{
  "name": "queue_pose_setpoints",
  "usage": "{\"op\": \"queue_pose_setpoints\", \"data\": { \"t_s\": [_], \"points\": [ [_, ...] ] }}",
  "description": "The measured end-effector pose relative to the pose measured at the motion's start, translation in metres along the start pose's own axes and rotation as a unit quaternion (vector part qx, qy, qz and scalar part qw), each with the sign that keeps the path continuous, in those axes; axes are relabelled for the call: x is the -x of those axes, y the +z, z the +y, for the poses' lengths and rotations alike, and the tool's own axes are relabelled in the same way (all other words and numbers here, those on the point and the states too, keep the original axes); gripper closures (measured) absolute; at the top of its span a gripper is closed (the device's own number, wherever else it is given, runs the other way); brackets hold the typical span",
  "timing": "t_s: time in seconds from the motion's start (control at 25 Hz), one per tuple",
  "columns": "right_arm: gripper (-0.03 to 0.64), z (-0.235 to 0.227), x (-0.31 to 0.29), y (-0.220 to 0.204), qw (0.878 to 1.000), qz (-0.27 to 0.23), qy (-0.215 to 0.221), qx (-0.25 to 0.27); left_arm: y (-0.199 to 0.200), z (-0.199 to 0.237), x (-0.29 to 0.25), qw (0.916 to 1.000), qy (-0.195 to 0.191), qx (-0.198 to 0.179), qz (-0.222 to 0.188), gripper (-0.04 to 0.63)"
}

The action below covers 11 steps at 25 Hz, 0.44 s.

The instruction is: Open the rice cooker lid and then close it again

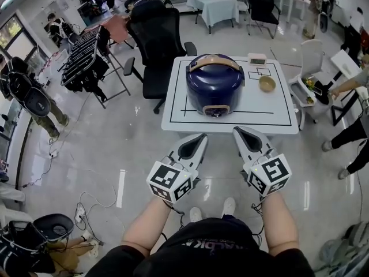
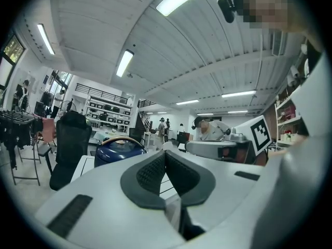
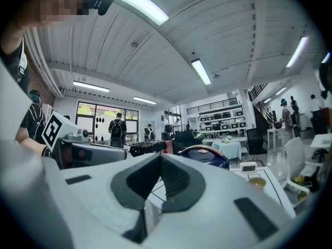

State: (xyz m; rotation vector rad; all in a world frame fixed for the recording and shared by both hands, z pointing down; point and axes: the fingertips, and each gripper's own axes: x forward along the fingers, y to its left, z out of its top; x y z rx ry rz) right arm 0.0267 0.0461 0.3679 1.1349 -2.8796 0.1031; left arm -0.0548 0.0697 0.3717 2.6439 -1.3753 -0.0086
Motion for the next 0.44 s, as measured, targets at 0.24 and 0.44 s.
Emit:
{"op": "queue_pose_setpoints", "data": {
  "t_s": [0.24,0.44],
  "points": [
    [0.617,0.0001,-0.0050,-0.0003,1.000,-0.002,-0.002,-0.002,-0.0004,0.0047,-0.0015,1.0000,-0.003,-0.001,0.003,0.592],
    [0.617,-0.0029,-0.0059,-0.0004,1.000,-0.004,-0.003,-0.001,-0.0013,0.0053,-0.0049,1.0000,-0.004,0.000,0.003,0.592]
  ]
}}
